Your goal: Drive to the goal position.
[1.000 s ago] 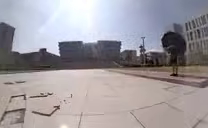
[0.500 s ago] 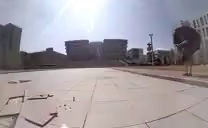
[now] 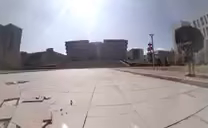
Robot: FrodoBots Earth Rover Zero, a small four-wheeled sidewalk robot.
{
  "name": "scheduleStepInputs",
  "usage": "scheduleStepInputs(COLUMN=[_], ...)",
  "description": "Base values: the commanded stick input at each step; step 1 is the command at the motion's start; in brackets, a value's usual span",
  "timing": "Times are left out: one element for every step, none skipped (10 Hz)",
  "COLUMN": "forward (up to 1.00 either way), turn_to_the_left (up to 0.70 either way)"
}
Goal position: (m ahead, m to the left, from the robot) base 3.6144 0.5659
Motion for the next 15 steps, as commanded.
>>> scheduleStepInputs(forward=[0.7, 0.7, 0.7, 0.7, 0.7, 0.7, 0.7, 0.7, 0.7, 0.7, 0.7, 0.7, 0.7, 0.7, 0.7], turn_to_the_left=[0.02, 0.02, 0.02, 0.02, 0.02, 0.02, 0.02, 0.02, 0.02, 0.02, 0.02, 0.02, 0.02, 0.02, 0.02])
